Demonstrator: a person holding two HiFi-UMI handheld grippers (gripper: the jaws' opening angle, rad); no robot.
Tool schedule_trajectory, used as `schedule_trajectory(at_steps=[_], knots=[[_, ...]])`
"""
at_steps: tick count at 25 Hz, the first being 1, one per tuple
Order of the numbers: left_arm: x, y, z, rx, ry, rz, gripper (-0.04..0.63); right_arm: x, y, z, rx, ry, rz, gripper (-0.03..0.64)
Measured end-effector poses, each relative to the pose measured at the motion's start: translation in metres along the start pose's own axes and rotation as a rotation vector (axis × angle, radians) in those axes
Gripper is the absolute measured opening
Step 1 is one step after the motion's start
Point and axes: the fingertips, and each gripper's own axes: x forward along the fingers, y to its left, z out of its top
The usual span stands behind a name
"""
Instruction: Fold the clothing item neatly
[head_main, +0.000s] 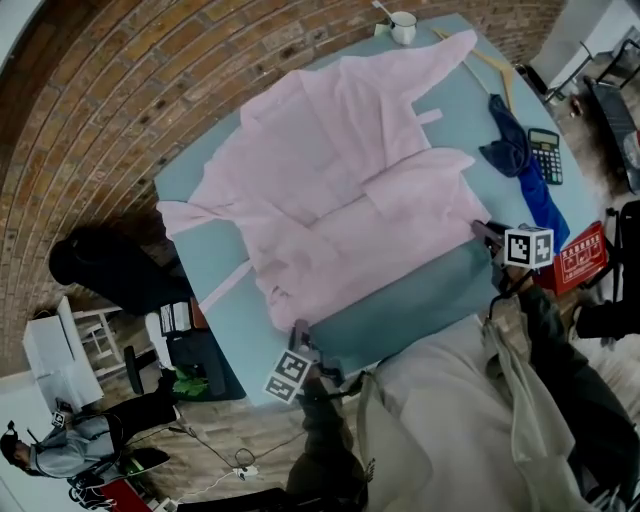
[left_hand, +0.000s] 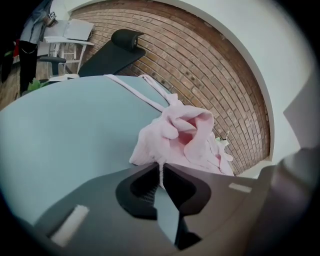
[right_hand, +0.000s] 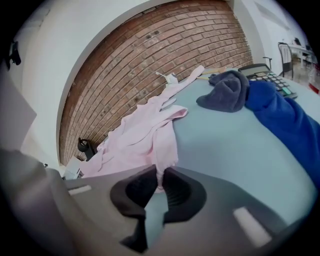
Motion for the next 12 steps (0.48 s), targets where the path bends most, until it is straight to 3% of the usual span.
schedule_trajectory(at_steps=[12], knots=[[-0.066,0.029,-0.06,-0.02,0.067,0.012,0.032,-0.067,-0.012,-0.085,0.04,0.037,-0.056,0.031]])
